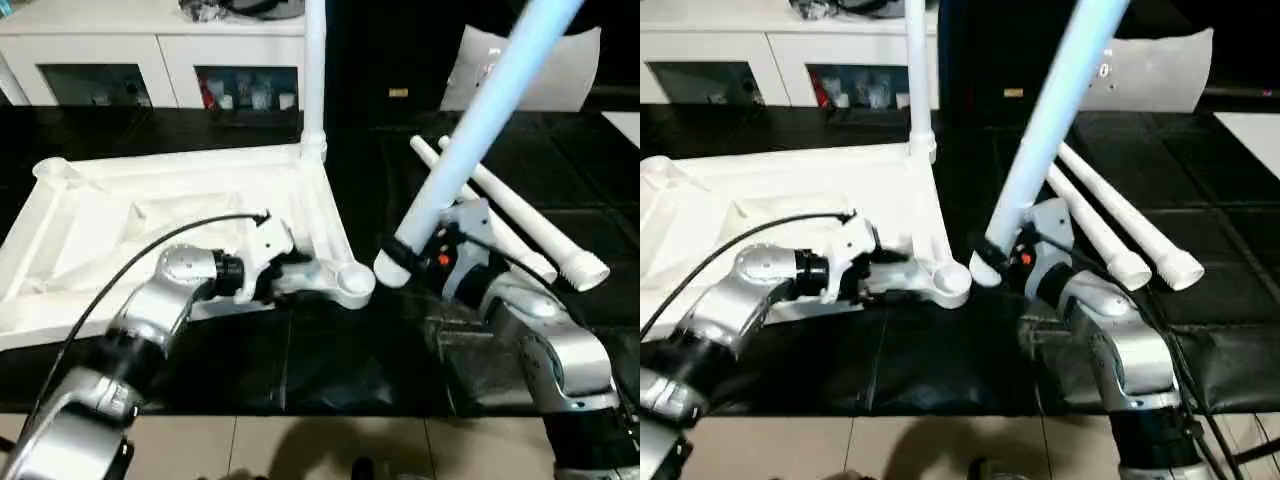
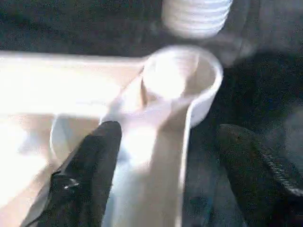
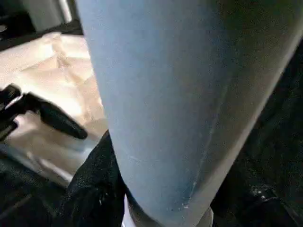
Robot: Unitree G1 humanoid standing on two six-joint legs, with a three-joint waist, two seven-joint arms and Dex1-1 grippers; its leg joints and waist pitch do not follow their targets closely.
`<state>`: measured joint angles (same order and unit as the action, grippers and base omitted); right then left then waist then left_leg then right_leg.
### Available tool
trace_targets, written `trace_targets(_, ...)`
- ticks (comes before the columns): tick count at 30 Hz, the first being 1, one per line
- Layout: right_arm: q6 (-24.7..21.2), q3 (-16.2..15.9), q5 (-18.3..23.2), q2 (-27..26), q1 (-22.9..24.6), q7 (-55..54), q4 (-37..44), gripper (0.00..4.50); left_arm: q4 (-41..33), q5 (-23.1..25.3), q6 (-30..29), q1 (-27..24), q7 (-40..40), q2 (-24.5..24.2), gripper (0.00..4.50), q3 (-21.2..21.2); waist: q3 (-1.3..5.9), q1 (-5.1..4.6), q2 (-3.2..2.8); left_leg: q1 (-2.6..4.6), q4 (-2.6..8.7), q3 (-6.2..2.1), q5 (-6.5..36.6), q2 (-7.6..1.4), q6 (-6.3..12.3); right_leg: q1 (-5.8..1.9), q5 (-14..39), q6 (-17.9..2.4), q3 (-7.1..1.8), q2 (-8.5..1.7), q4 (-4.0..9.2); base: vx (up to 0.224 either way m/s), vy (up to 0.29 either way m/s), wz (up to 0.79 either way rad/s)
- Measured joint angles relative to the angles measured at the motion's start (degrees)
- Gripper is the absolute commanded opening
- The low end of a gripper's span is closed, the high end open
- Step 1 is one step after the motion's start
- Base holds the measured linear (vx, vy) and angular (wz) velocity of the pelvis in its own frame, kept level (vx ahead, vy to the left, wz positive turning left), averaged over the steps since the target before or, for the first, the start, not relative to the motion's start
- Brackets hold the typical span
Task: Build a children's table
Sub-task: Pick table leg, then insert table leg to table base
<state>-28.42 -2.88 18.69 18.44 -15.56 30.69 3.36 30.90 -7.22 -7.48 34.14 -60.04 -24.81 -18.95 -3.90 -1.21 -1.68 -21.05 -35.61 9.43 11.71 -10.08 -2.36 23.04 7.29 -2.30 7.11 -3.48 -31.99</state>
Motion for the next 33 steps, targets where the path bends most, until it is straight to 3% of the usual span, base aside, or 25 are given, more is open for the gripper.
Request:
trace_targets(4,-0.1,-0.04,-0.36,0.4,0.31,0.64,0.02,1.91,2.0,0.12,1.18,0.04,-1.05,0.0,3.06,0.02,-0.07,0.02,-0.21,-0.01,0.04,-0.01,0.0,0.0,0.0,0.0,0.0,0.0,0.01,0.0,0.0,0.0,0.0,0.0)
trace_targets(5,-0.22,-0.06,-0.36,0.56,0.34,0.91,0.02,1.91,2.75,0.14,2.07,0.23,-1.17,0.04,2.8,0.07,-0.07,0.02,-0.23,0.0,0.05,-0.01,0.0,0.0,0.0,0.0,0.0,-0.01,0.01,0.0,0.0,0.0,0.0,0.0)
trace_targets(10,-0.35,-0.27,-0.35,0.89,0.57,1.04,0.57,1.91,6.41,0.46,4.96,0.69,-2.49,-0.09,2.37,0.66,-0.07,0.02,-0.23,0.01,0.05,-0.01,0.0,0.0,0.0,0.0,0.0,-0.01,0.01,0.0,0.0,0.0,0.0,0.0)
trace_targets(33,-0.82,-0.26,-0.3,0.68,0.54,2.27,0.56,1.91,9.99,3.18,11.37,1.39,-6.75,-0.54,0.37,0.62,-0.06,0.06,-0.23,0.03,0.05,-0.01,0.0,0.0,0.0,-0.01,0.0,-0.01,0.01,-0.01,0.0,0.0,0.0,0.0)
